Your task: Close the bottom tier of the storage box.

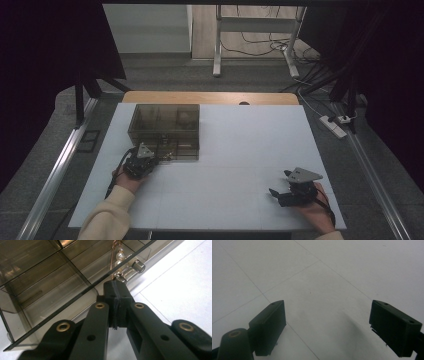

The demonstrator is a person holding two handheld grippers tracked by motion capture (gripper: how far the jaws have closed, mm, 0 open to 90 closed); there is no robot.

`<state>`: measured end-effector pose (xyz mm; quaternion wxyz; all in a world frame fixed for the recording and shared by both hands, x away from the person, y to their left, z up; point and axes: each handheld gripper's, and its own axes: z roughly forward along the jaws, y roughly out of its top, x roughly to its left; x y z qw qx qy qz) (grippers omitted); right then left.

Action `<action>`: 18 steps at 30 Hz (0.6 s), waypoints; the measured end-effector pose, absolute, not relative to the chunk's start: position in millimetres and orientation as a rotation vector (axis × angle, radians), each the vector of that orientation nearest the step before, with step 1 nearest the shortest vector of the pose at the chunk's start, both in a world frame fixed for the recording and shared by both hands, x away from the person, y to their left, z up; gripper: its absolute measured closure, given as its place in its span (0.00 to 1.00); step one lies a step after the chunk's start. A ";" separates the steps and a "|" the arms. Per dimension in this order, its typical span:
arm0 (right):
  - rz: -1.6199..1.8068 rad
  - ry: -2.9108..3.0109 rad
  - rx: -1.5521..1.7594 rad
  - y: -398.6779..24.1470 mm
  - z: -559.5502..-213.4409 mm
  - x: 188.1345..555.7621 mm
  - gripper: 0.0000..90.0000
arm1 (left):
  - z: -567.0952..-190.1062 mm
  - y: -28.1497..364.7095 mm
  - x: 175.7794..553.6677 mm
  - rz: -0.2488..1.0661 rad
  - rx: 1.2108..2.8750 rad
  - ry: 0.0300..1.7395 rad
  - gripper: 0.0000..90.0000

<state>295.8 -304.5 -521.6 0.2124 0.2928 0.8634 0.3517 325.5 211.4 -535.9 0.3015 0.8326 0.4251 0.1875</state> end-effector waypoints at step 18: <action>0.976 2.397 0.815 -304.6 -521.8 296.2 0.15 | -535.7 211.7 340.4 0.516 2.177 1.151 0.98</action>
